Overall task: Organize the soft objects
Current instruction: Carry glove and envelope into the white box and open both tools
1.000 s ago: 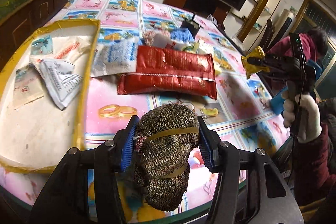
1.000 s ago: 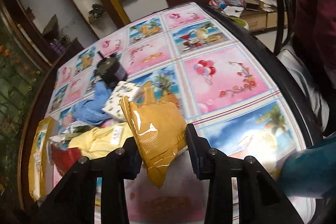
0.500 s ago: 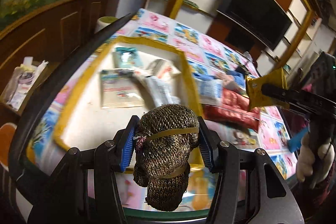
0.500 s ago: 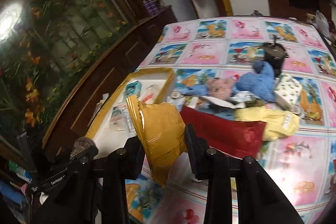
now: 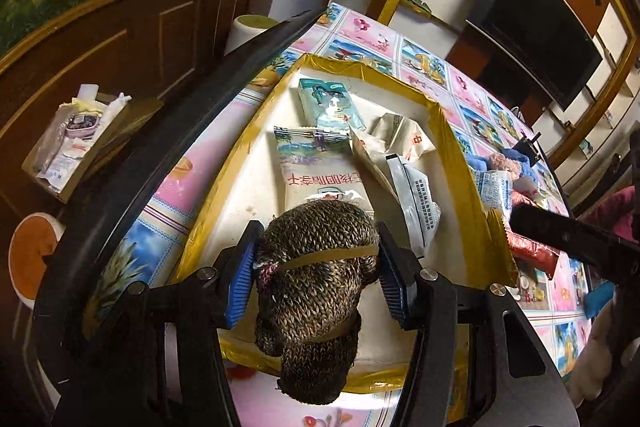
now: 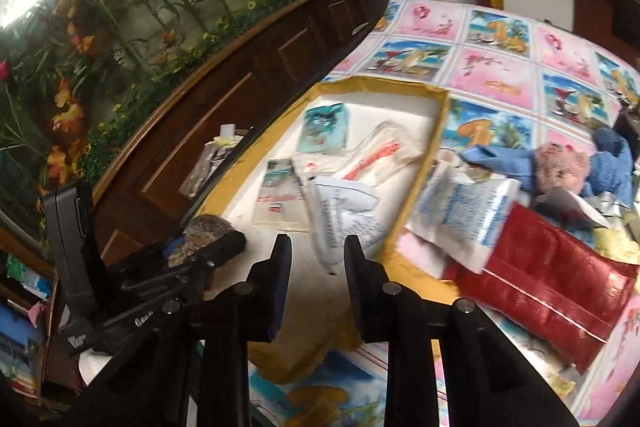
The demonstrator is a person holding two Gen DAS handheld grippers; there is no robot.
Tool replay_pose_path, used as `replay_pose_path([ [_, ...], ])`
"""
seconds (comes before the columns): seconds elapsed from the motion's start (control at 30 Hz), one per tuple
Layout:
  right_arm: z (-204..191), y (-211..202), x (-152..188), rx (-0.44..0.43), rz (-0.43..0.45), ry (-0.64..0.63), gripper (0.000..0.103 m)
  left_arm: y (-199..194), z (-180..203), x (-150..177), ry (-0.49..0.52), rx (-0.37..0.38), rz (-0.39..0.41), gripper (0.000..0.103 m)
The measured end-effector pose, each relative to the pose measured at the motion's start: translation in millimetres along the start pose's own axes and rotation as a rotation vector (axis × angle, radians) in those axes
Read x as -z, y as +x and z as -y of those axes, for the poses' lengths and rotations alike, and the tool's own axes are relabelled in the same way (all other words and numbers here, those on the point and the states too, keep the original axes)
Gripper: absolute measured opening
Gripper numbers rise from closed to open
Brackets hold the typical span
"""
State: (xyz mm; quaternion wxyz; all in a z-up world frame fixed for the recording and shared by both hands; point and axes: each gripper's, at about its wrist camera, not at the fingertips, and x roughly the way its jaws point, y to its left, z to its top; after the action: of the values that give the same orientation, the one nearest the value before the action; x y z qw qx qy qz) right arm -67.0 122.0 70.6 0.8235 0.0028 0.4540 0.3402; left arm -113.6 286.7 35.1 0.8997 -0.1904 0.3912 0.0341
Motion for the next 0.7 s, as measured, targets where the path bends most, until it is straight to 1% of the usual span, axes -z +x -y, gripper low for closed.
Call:
replay_pose_path([
  [0.03, 4.4, -3.7, 4.8, 0.017, -0.006, -0.006, 0.043, 0.1, -1.4, 0.0, -0.002, 0.009, 0.001, 0.054],
  [0.1, 7.7, -8.4, 14.6, 0.090, -0.019, -0.053, 0.050, -0.6, -3.1, -0.8, 0.000, 0.025, 0.012, 0.055],
  [0.23, 9.0, -16.8, 42.9, 0.217, -0.048, -0.191, 0.050, -3.5, -5.9, -5.1, -0.024, 0.058, 0.045, 0.057],
  [0.3, 5.8, -11.4, 50.1, 0.254, -0.065, -0.254, 0.050, -3.2, -4.1, -6.9, -0.030, 0.045, 0.051, 0.057],
  [0.4, 0.9, 3.5, 52.4, 0.270, -0.065, -0.325, 0.050, -0.1, 2.5, -6.3, -0.014, 0.006, 0.027, 0.057],
  [0.47, -0.6, 12.1, 51.7, 0.300, -0.039, -0.370, 0.050, -1.5, 6.8, -3.2, 0.005, -0.006, 0.018, 0.057],
  [0.57, -2.8, 22.3, 51.2, 0.318, 0.007, -0.423, 0.050, -4.0, 9.4, -0.7, 0.010, -0.024, 0.015, 0.057],
  [0.6, -1.6, 24.7, 50.9, 0.315, 0.004, -0.419, 0.047, -4.9, 9.1, -0.5, 0.006, -0.022, 0.014, 0.057],
  [0.63, 0.8, 24.9, 49.5, 0.308, 0.002, -0.395, 0.041, -6.3, 8.9, 0.1, 0.001, -0.020, 0.016, 0.057],
  [0.67, 3.5, 21.8, 48.5, 0.294, 0.010, -0.370, 0.040, -7.1, 8.6, 0.5, -0.003, -0.019, 0.017, 0.057],
  [0.7, 6.4, 17.9, 47.3, 0.270, 0.014, -0.344, 0.036, -7.7, 8.8, 0.7, -0.007, -0.017, 0.017, 0.057],
])
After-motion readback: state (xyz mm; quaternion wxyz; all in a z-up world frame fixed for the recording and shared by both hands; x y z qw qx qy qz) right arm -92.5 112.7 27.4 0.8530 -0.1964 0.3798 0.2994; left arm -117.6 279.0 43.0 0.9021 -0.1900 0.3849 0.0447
